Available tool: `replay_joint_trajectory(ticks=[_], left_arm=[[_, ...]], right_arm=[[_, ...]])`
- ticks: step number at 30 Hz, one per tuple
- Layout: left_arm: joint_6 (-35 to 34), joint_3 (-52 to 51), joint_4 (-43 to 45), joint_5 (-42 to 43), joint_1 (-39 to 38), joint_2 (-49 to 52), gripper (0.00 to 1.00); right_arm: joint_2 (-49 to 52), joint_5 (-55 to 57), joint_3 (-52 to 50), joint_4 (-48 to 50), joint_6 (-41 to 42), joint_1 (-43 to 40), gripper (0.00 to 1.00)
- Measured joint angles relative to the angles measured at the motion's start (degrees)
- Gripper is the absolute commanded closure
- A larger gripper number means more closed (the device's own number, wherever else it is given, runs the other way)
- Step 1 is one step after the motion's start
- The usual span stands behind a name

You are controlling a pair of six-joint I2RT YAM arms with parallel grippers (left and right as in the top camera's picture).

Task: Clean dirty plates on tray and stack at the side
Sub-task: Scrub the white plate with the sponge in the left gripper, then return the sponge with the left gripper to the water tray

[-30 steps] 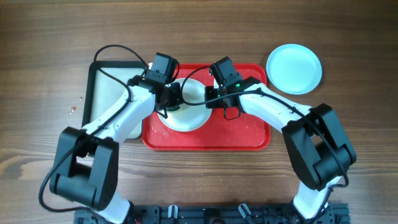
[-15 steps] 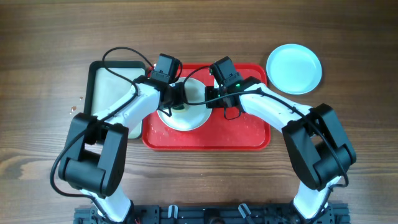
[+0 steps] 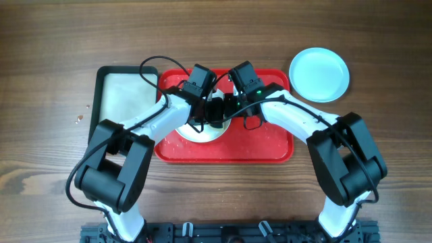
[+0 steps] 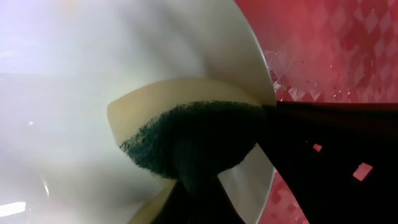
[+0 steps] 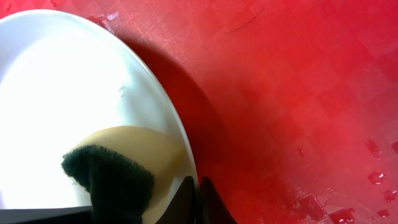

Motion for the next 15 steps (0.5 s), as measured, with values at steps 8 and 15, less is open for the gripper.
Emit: replay_joint_trajectory(ticks=[8, 15], left_arm=[[3.6, 0.0, -4.4, 1.3, 3.6, -3.1, 0.96], [8.3, 0.0, -11.9, -2.8, 16.1, -14.7, 0.96]], right_arm=[[0.0, 0.0, 0.0, 0.2, 0.0, 0.0, 0.96], [0.0, 0.0, 0.0, 0.3, 0.0, 0.1, 0.96]])
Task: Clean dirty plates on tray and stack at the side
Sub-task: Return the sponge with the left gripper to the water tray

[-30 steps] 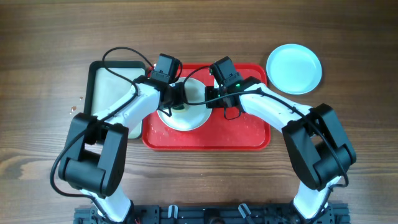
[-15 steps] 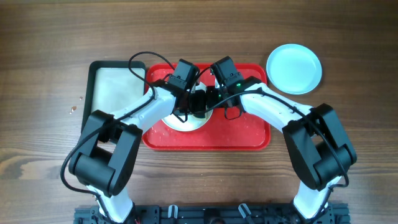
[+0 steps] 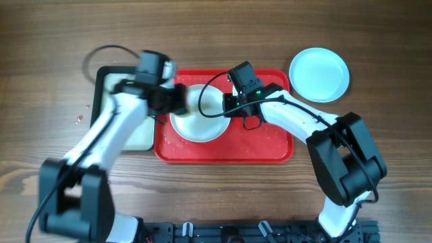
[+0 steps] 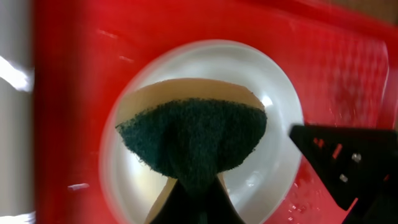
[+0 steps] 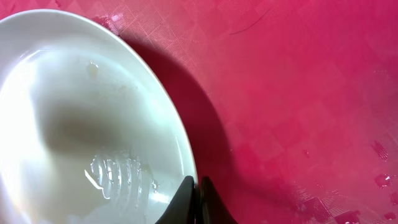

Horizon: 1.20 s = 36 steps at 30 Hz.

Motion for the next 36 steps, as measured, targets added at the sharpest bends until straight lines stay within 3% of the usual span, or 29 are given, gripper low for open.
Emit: replay_joint_trajectory(ticks=[9, 14, 23, 24, 28, 34, 36], left_arm=[[8.0, 0.0, -4.5, -5.2, 13.7, -4.8, 0.96], [10.1, -2.2, -2.7, -11.8, 15.5, -4.7, 0.95], [10.6, -8.3, 5.1, -15.3, 15.5, -1.1, 0.94], [10.6, -8.3, 5.3, -15.5, 15.5, -0.3, 0.90], [11.0, -8.3, 5.8, -15.8, 15.5, 0.7, 0.53], [11.4, -8.3, 5.9, -16.2, 15.5, 0.7, 0.43], [11.4, -8.1, 5.7, -16.2, 15.5, -0.4, 0.31]], right_arm=[[0.0, 0.0, 0.0, 0.1, 0.0, 0.0, 0.96], [0.0, 0.0, 0.0, 0.2, 0.0, 0.0, 0.96], [0.0, 0.0, 0.0, 0.5, 0.0, 0.0, 0.96], [0.0, 0.0, 0.0, 0.5, 0.0, 0.0, 0.96], [0.0, 0.0, 0.0, 0.5, 0.0, 0.0, 0.96], [0.0, 0.0, 0.0, 0.5, 0.0, 0.0, 0.87], [0.0, 0.0, 0.0, 0.5, 0.0, 0.0, 0.81]])
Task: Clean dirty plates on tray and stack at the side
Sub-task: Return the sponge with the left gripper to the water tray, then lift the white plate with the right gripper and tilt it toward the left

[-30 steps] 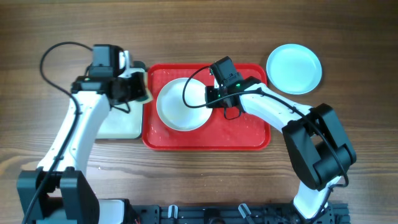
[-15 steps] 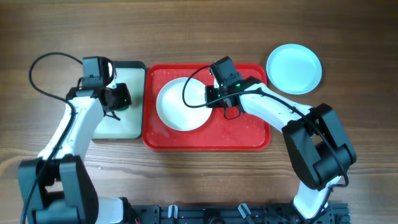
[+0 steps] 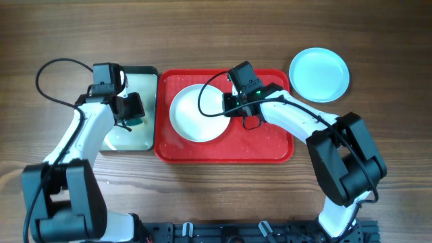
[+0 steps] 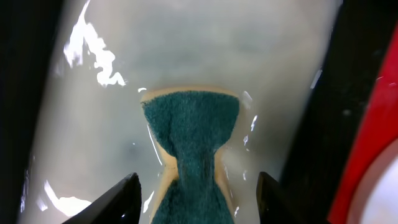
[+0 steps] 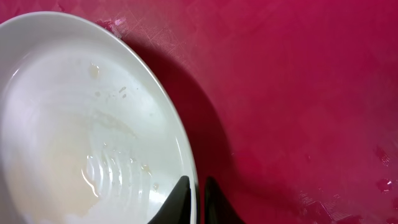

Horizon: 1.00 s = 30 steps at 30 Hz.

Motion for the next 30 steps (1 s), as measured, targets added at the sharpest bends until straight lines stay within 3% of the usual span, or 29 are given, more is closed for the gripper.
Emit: replay_joint_trajectory(ticks=[2, 4, 9, 12, 21, 26, 30], left_arm=[[0.0, 0.9, -0.1, 0.0, 0.0, -2.9, 0.20], [0.3, 2.1, 0.3, -0.1, 0.0, -7.4, 0.00], [0.1, 3.5, 0.9, -2.1, 0.0, -17.5, 0.00], [0.1, 3.5, 0.7, -4.3, 0.0, -18.8, 0.00], [0.1, 3.4, 0.2, -5.7, 0.0, -18.8, 0.00], [0.1, 3.5, 0.2, -5.9, 0.0, -18.8, 0.00], [0.1, 3.4, 0.2, -6.0, 0.0, -18.8, 0.00]], right_arm=[[0.0, 0.0, 0.0, 0.0, 0.0, 0.0, 0.80], [0.0, 0.0, 0.0, 0.0, -0.1, 0.0, 0.80], [0.6, 0.0, 0.0, 0.0, 0.0, 0.0, 0.81], [1.3, 0.0, 0.0, 0.5, 0.0, 0.0, 0.96], [1.4, 0.3, 1.5, -2.0, 0.0, 0.0, 0.96], [1.3, 4.2, 10.7, -11.7, -2.5, 0.0, 0.96], [1.1, 6.3, 19.0, -13.4, -4.6, 0.1, 0.96]])
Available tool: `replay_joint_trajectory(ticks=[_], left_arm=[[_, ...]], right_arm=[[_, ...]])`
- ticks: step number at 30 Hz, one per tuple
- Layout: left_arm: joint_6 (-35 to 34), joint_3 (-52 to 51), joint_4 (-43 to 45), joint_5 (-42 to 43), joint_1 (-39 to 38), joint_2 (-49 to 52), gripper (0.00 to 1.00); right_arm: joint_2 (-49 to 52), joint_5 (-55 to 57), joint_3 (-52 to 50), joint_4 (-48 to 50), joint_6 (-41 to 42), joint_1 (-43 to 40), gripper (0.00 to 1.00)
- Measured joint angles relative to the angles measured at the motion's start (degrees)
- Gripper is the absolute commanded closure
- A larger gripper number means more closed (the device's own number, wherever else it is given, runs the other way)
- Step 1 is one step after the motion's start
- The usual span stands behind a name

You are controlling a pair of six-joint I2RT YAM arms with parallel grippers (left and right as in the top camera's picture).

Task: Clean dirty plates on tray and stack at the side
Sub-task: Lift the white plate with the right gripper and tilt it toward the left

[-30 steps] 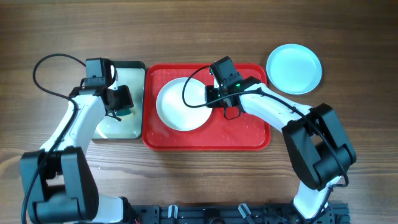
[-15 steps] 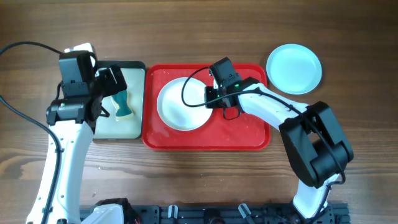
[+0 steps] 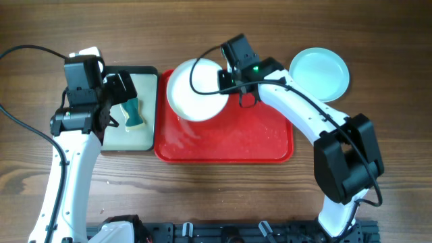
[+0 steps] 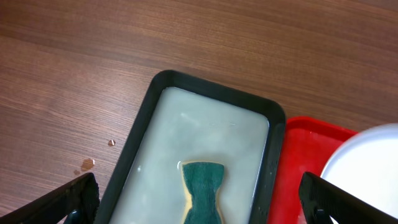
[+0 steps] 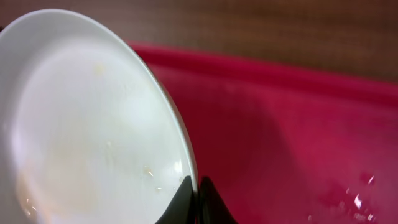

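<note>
My right gripper [image 3: 226, 84] [image 5: 198, 186] is shut on the rim of a white plate [image 3: 194, 91] [image 5: 87, 118], holding it lifted above the back left of the red tray [image 3: 229, 145] [image 5: 298, 124]. A pale blue plate [image 3: 319, 73] lies on the table right of the tray. The green and yellow sponge [image 3: 131, 112] [image 4: 202, 198] lies in the black tray of soapy water [image 3: 108, 135] [image 4: 155, 124]. My left gripper [image 3: 111, 101] hangs open high above that tray, its fingertips [image 4: 78, 198] wide apart at the wrist view's lower corners, nothing between them.
Wooden table [image 3: 54, 34] all around. A few water drops [image 4: 87, 163] lie on the wood left of the black tray. Droplets wet the red tray's floor [image 5: 360, 199].
My left gripper has let go of the sponge, which now lies in the soapy water, and has risen well above the black tray. My right gripper has lifted the white plate off the red tray.
My left gripper held the sponge on the white plate while the right gripper pinched the plate's rim. Then the sponge was clear of the plate, then down in the black tray's water. Now the sponge lies free there and the right gripper holds the plate raised.
</note>
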Motion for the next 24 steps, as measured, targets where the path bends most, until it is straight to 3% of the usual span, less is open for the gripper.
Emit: replay_joint_trajectory(ticks=[9, 18, 24], left_arm=[[0.0, 0.0, 0.0, 0.0, 0.0, 0.0, 0.00], [0.0, 0.0, 0.0, 0.0, 0.0, 0.0, 0.00], [0.0, 0.0, 0.0, 0.0, 0.0, 0.0, 0.00]], right_arm=[[-0.5, 1.6, 2.4, 12.2, -0.9, 1.4, 0.96], [3.4, 10.7, 2.6, 26.1, -2.1, 12.8, 0.96], [9.3, 21.3, 2.6, 37.0, -9.7, 17.9, 0.96]])
